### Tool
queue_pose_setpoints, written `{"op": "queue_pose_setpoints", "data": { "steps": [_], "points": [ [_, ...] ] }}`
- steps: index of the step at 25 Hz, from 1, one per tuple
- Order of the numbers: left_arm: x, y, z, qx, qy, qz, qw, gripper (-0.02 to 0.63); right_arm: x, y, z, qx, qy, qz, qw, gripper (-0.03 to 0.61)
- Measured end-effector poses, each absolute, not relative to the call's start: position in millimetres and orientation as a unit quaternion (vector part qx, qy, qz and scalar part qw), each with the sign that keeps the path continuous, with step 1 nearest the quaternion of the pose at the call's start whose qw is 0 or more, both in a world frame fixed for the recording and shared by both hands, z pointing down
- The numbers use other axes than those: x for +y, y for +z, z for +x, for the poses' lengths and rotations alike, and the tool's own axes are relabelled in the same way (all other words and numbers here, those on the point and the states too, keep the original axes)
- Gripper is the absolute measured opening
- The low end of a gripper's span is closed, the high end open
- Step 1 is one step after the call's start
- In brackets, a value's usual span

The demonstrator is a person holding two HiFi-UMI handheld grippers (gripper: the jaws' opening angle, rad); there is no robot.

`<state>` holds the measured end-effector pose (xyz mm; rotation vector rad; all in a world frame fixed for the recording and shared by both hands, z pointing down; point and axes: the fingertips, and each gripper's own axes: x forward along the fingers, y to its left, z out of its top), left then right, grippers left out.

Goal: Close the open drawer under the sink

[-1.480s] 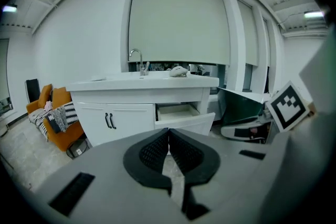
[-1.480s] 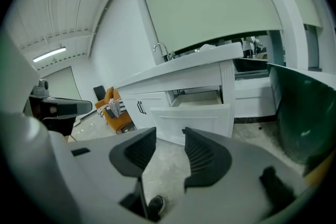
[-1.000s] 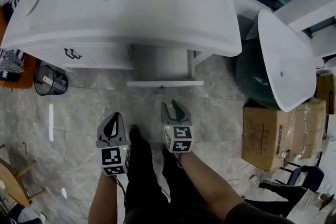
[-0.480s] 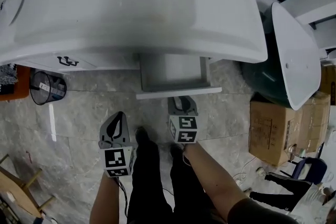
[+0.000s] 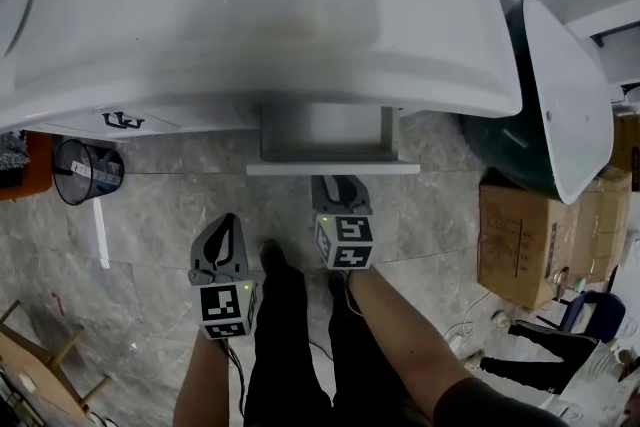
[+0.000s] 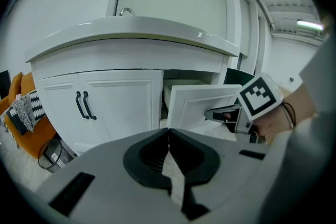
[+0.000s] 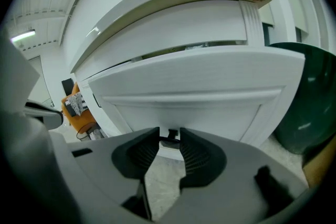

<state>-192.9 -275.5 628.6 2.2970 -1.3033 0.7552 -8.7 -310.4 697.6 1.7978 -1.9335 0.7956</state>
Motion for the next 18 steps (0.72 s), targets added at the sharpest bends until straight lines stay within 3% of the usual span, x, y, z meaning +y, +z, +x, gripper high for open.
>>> {"op": "queue_pose_setpoints", "data": {
  "steps": [18],
  "points": [
    [-298, 627, -194, -0.455, 0.263, 0.83, 0.186, 0.014, -342, 699, 0, -0.672, 0.288, 0.658, 0.179, 0.129]
  ]
}}
